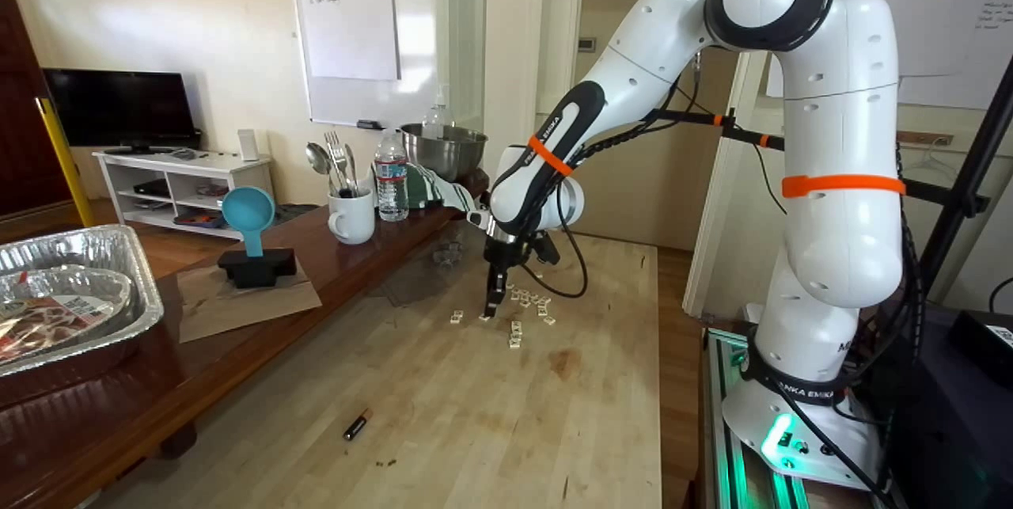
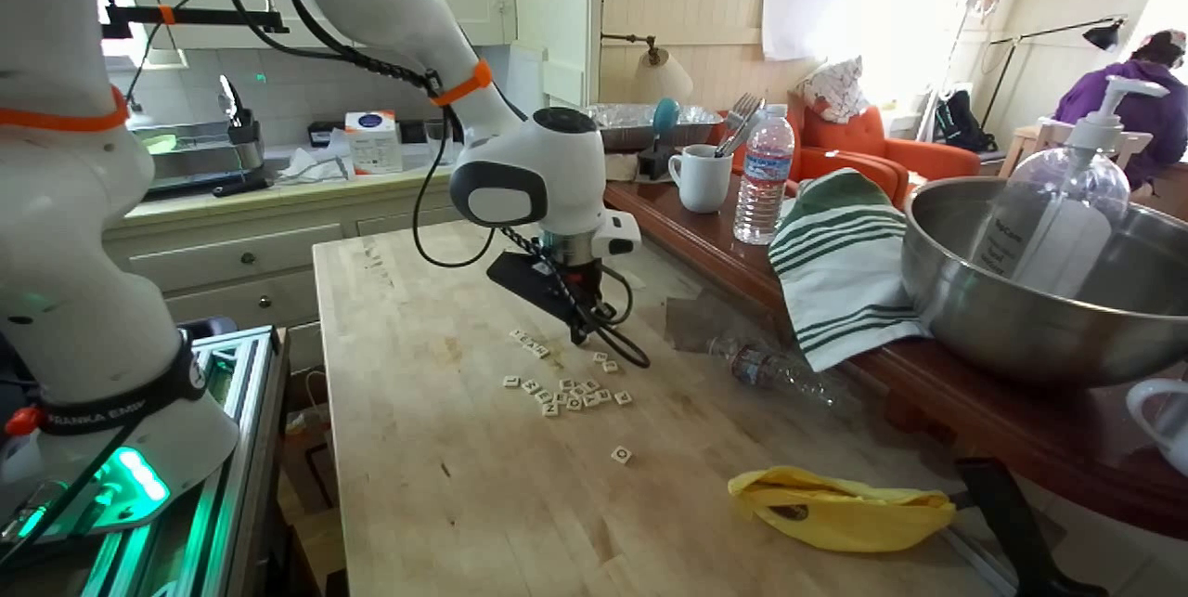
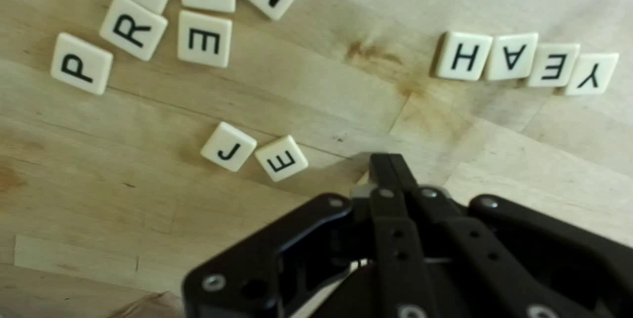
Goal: Move some of the letter tiles backwards
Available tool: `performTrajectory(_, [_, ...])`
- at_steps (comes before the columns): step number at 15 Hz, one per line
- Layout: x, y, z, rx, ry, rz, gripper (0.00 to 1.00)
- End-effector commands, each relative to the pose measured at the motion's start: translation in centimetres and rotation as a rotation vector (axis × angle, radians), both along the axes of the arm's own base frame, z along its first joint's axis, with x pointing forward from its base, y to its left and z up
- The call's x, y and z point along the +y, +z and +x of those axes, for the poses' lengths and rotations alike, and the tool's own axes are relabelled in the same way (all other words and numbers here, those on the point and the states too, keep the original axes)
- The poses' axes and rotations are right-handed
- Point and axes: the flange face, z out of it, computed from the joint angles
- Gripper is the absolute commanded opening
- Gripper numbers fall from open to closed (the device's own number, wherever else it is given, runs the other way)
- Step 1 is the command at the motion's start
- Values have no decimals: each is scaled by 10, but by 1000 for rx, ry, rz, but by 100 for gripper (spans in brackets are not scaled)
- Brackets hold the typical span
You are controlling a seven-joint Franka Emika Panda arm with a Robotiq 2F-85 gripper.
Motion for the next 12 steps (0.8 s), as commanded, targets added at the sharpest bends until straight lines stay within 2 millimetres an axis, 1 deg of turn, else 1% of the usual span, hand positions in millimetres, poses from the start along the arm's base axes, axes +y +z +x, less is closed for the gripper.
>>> performTrajectory(1, [-2, -11, 4, 12, 15, -28, 0])
performTrajectory(4, [-2, -11, 9, 8, -17, -33, 0])
performTrajectory(10, [-10, -13, 25, 11, -201, -33, 0])
performTrajectory(12, [-9, -12, 30, 12, -235, -31, 0])
